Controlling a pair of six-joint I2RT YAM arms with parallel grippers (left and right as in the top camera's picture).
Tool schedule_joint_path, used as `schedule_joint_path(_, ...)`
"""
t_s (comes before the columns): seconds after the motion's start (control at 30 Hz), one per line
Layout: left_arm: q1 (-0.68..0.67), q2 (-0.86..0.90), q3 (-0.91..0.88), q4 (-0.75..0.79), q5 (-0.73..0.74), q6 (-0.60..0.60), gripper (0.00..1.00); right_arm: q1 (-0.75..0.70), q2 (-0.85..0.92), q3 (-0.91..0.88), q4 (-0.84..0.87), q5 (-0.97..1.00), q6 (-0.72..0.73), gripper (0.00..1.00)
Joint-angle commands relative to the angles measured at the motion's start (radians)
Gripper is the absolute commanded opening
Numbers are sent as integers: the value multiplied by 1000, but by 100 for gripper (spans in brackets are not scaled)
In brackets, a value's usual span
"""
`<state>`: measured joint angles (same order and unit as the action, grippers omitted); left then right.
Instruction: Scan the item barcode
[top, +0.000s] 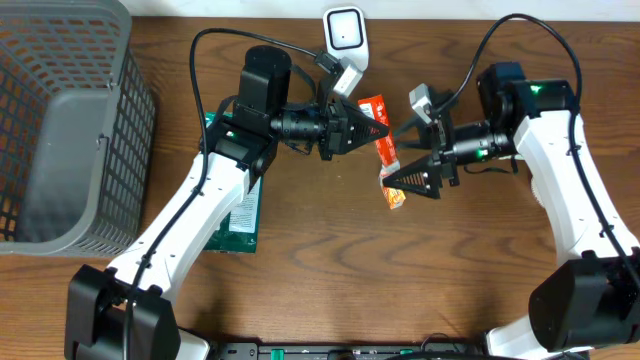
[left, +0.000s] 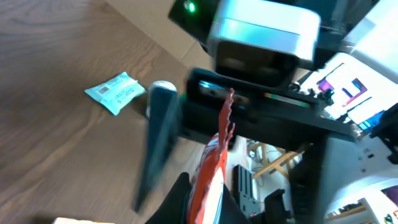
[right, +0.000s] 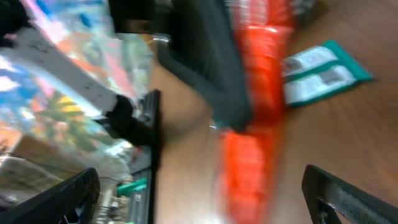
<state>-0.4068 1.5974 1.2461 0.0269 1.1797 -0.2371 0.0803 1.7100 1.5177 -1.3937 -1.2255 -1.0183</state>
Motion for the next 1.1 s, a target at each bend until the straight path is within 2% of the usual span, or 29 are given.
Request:
schedule_joint_path(0.0,0,7,14,5,56,-32,7,-31,-18,15,67,74,167,99)
schedule_joint_path(0.13,0,7,14,6,66,-35,9,-47,-18,15,157,107,283,99)
schedule_joint_path(0.2,0,7,14,6,66,-35,11,-45,-18,15,165,106,293,99)
schedule_joint_path(0.3,0,7,14,6,66,-34,13,-36,-18,15,155,107,293,86)
schedule_joint_path(0.4,0,7,14,6,66,-34,14,-21,-18,14,152,107,293,59)
schedule_joint_path(0.43,0,7,14,6,66,-34,14,-14,-18,14,152,106,293,54)
schedule_joint_path(0.67,0,7,14,6,66,-34,14,29,-18,14,153,106,293,55)
schedule_joint_path(0.8,0,7,14,6,66,-34,12,42,-18,14,153,106,292,50)
schedule_joint_path(0.87,0,7,14,6,66,-34,11,46,-18,14,154,106,292,41)
schedule_joint_path(0.9,0,7,14,6,66,-34,11,46,-18,14,155,106,292,28)
schedule_joint_path(0.93,0,7,14,6,65,-34,11,46,-18,14,156,106,292,22)
schedule_joint_path(0.97,0,8,14,6,65,-34,11,46,-18,14,156,106,292,19)
schedule_joint_path(1.07,0,7,14,5,61,-34,11,46,-18,14,156,90,292,20)
